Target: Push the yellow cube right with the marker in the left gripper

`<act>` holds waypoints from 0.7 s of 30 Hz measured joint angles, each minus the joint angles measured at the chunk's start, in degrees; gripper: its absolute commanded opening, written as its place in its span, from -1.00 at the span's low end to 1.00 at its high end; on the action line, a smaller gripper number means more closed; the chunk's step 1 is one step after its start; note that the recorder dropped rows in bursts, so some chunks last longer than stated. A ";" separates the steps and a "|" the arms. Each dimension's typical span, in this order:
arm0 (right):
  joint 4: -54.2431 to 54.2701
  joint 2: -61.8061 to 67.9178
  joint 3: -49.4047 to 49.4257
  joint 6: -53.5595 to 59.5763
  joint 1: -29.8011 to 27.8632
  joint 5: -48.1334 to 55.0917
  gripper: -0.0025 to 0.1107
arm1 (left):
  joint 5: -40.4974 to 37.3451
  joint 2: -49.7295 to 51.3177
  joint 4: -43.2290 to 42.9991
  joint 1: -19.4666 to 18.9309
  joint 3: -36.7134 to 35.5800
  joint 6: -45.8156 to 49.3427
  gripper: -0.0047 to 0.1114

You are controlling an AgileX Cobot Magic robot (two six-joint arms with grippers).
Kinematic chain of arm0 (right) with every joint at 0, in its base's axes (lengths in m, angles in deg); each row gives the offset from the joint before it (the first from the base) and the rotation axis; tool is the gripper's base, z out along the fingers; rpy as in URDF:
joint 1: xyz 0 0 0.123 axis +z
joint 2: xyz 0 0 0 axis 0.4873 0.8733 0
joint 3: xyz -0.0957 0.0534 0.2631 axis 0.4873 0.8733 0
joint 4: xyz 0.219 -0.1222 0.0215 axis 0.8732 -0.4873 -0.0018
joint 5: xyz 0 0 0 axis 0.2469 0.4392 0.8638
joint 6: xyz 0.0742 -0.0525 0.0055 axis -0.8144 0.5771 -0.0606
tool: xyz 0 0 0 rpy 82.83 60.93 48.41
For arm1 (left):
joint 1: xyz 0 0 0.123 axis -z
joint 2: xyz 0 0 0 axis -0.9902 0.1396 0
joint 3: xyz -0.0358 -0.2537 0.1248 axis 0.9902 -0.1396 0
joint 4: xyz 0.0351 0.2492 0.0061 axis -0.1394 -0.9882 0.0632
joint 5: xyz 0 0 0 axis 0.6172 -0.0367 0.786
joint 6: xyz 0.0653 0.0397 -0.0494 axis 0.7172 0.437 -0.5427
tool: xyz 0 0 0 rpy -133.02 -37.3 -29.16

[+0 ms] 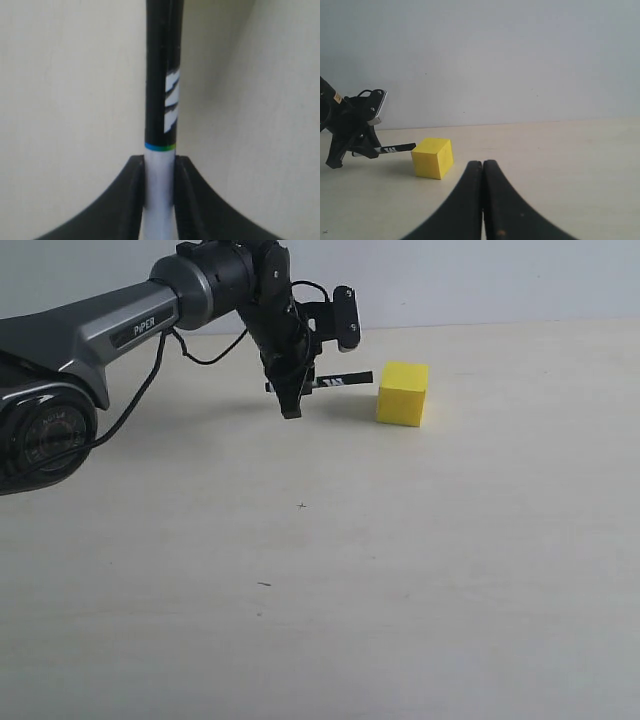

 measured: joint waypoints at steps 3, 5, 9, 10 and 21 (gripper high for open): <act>0.00 0.00 0.00 0.00 0.00 0.00 -0.96 | 0.46 0.00 0.00 0.00 0.00 -0.49 -0.92; 0.00 0.00 0.00 0.00 0.00 0.00 -0.96 | 0.85 0.00 0.00 0.22 0.00 -0.71 -0.92; 0.00 0.00 0.00 0.00 0.00 0.00 -0.96 | 1.99 0.28 -0.94 1.37 0.00 -0.83 -0.92; 0.00 0.00 0.00 0.00 0.00 0.00 -0.96 | 2.28 0.49 -1.35 1.87 0.00 -0.72 -0.92; 0.00 0.00 0.00 0.00 0.00 0.00 -0.96 | 0.28 1.04 -3.38 2.57 0.00 -1.28 -0.92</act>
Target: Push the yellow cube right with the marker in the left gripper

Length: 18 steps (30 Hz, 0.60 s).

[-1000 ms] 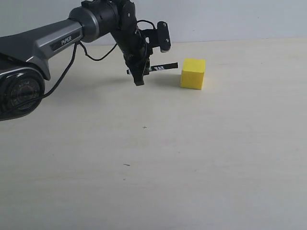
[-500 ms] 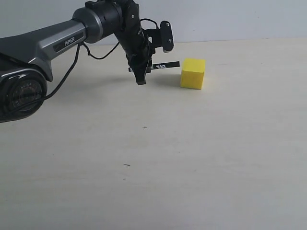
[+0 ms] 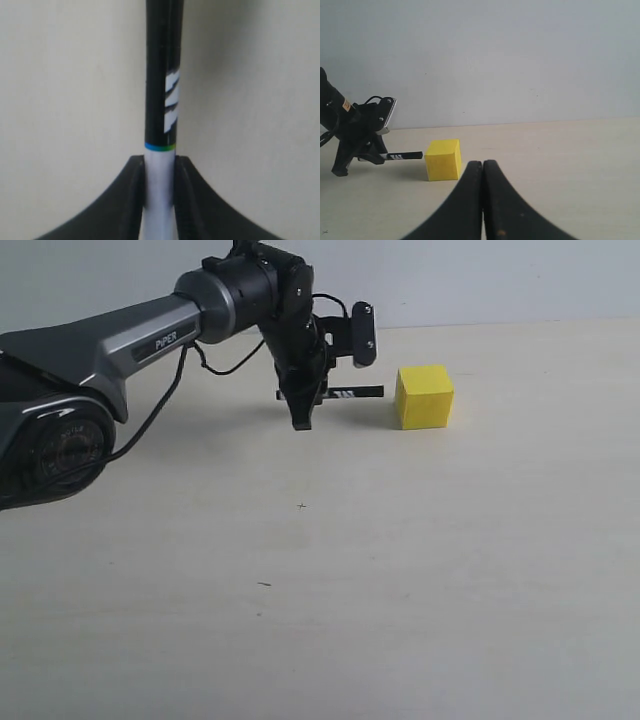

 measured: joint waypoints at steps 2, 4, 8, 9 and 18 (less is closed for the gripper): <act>0.00 0.00 0.00 0.00 0.00 0.00 -0.96 | -1.83 0.00 -0.58 -1.25 0.00 -0.20 -0.92; 0.00 0.00 0.00 0.00 0.00 0.00 -0.96 | -3.27 0.00 -0.79 -2.26 0.00 -0.45 -0.92; 0.00 0.00 0.00 0.00 0.00 0.00 -0.96 | -3.71 0.00 -1.47 -2.95 0.00 -0.60 -0.92; 0.00 0.00 0.00 0.00 0.00 0.00 -0.96 | -3.36 0.00 -1.47 -2.81 0.00 -0.73 -0.92; 0.00 0.00 0.00 0.00 0.00 0.00 -0.96 | 2.29 0.00 -2.30 2.73 0.00 -1.12 -0.92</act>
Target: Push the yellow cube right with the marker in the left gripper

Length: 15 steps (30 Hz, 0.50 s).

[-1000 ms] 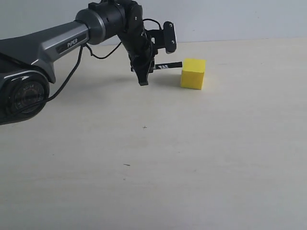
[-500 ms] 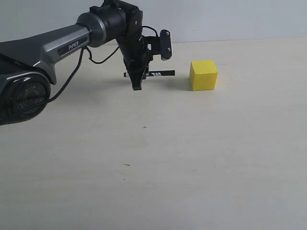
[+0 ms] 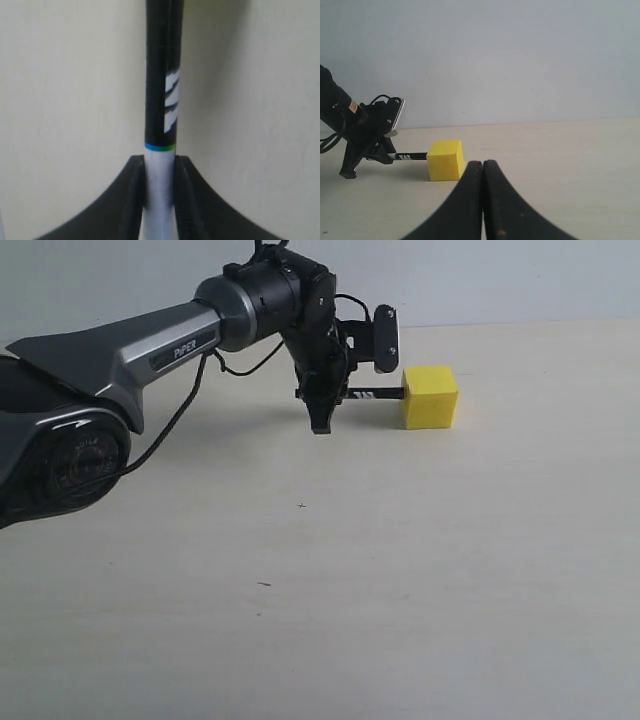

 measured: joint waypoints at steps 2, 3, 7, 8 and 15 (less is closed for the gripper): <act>0.00 0.00 0.00 0.00 0.00 0.00 -0.96 | -0.01 0.00 -0.18 0.24 0.00 -0.15 -0.92; 0.00 0.00 0.00 0.00 0.00 0.00 -0.96 | -0.01 0.00 -0.53 0.24 0.00 -0.28 -0.92; 0.00 0.00 0.00 0.00 0.00 0.00 -0.96 | -0.01 0.00 -1.00 0.02 0.00 -0.56 -0.92; 0.00 0.00 0.00 0.00 0.00 0.00 -0.96 | -0.01 0.00 -1.00 -0.10 0.00 -0.65 -0.92; 0.00 0.00 0.00 0.00 0.00 0.00 -0.96 | -4.28 0.00 -2.13 -0.46 0.00 -1.69 -0.92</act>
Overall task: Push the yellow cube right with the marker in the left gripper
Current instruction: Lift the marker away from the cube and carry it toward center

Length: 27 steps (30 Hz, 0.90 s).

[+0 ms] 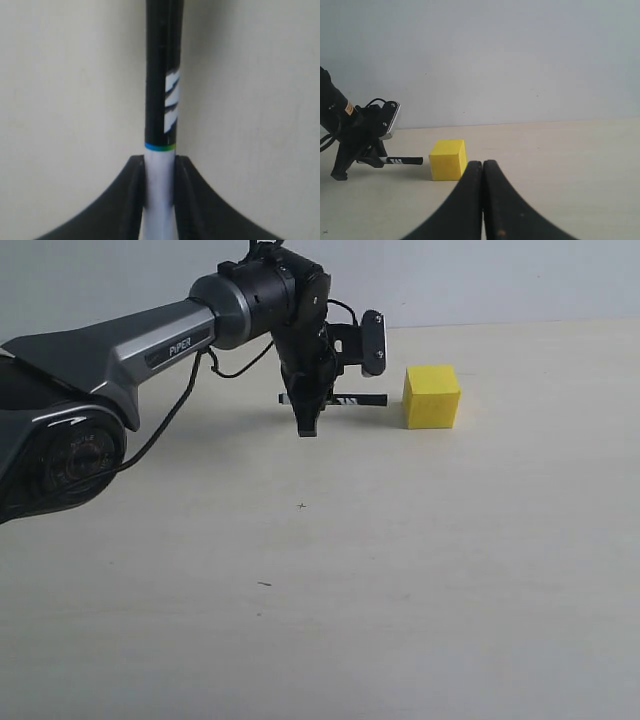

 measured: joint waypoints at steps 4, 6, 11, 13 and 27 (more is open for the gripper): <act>0.00 0.00 0.00 0.00 0.00 0.00 -0.96 | -1.36 0.00 -4.05 -0.04 0.00 -4.45 -0.92; 0.00 0.00 0.00 0.00 0.00 0.00 -0.96 | -2.29 0.00 -5.51 -0.04 0.00 -5.87 -0.92; 0.00 0.00 0.00 0.00 0.00 0.00 -0.96 | -5.73 -0.59 -6.17 -0.04 0.00 -8.76 -0.92; 0.00 0.00 0.00 0.00 0.00 0.00 -0.96 | -6.12 -1.24 -6.17 -0.04 0.00 -10.31 -0.92; 0.00 0.00 0.00 0.00 0.00 0.00 -0.96 | -12.79 -7.93 -0.50 -0.04 0.00 -14.44 -0.92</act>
